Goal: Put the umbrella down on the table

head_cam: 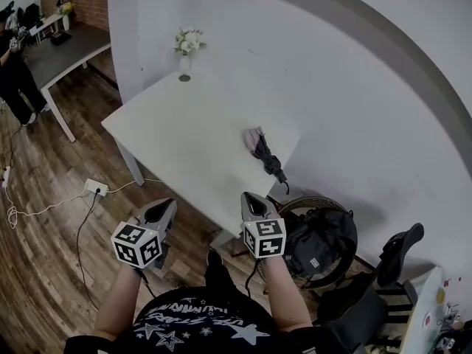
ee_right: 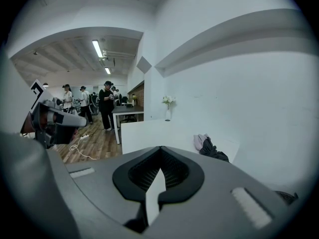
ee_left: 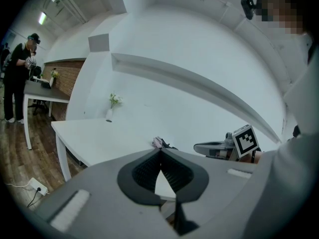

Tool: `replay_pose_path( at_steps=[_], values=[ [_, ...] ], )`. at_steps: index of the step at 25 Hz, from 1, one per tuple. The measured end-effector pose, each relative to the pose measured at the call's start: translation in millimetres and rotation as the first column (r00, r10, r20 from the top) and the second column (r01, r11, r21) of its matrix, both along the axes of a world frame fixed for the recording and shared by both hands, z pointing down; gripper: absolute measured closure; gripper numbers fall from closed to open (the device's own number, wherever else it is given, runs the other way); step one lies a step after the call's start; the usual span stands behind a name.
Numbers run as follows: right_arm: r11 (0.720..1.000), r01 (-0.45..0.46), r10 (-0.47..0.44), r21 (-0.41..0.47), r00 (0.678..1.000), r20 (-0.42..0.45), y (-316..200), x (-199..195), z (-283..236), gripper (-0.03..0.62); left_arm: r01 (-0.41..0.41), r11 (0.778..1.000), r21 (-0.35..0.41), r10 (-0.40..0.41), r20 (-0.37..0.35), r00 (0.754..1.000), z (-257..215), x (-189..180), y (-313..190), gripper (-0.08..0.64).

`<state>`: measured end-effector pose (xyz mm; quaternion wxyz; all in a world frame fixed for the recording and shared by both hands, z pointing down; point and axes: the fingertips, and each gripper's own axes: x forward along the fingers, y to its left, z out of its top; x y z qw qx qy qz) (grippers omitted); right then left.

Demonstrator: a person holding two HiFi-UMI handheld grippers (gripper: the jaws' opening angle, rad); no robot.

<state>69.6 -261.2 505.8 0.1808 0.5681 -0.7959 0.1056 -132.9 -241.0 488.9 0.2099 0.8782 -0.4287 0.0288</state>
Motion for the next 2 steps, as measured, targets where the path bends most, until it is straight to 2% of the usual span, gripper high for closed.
replay_pose_path(
  at_steps=[2],
  values=[
    [1.0, 0.002, -0.002, 0.002, 1.0, 0.003, 3.3, -2.0, -1.0, 0.578, 0.002, 1.0, 0.002, -0.002, 0.001, 1.0, -1.1, -2.1, 3.2, 0.557]
  ],
)
